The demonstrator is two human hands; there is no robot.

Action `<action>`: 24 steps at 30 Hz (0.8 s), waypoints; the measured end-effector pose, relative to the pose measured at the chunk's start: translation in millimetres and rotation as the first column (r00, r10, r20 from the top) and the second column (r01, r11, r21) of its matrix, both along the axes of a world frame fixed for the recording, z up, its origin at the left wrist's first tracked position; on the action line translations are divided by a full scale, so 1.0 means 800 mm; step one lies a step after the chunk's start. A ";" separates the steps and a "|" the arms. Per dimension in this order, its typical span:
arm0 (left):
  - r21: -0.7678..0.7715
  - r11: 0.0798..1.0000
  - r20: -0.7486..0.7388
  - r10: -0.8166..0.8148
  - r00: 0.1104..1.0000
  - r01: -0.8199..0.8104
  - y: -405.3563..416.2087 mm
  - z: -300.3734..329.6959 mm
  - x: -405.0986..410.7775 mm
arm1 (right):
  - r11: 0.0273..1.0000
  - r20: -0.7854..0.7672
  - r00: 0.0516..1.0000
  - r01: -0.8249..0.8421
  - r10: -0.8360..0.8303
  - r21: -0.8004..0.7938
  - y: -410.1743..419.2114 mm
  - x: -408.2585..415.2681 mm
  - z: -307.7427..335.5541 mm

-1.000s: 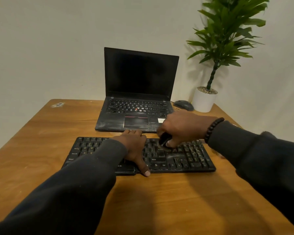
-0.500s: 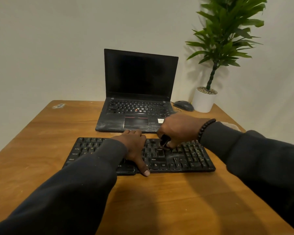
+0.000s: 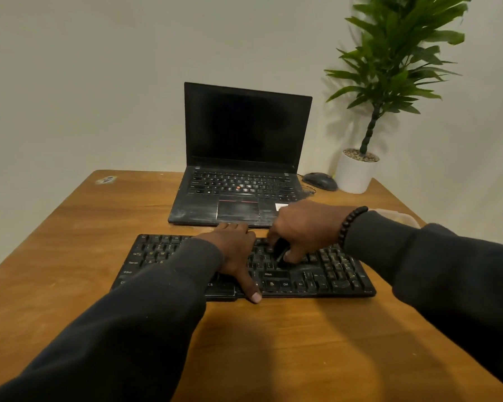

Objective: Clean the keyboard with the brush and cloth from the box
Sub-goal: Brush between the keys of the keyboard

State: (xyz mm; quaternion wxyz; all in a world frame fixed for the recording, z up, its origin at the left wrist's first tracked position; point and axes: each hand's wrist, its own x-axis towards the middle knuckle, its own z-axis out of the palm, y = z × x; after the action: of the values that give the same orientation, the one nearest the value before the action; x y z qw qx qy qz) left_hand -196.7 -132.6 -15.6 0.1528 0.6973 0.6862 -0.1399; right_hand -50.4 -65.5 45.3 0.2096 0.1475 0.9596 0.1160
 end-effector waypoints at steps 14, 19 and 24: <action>0.012 1.000 0.015 -0.012 1.000 0.011 -0.002 -0.001 -0.002 | 0.998 0.007 0.998 -0.061 0.061 -0.007 -0.021 0.000 -0.001; 0.008 1.000 -0.003 -0.015 1.000 0.015 0.000 0.000 -0.001 | 0.996 0.077 0.994 -0.082 0.080 0.028 -0.019 -0.001 0.006; 0.009 1.000 -0.007 -0.012 1.000 0.012 -0.003 -0.001 -0.001 | 0.974 -0.007 1.000 -0.004 0.006 0.226 0.011 -0.013 -0.004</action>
State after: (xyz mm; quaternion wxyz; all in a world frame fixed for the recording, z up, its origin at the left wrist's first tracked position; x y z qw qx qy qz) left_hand -197.7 -135.1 -16.7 0.1463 0.7016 0.6832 -0.1399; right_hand -60.8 -56.8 42.2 0.1876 0.1684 0.9413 0.2243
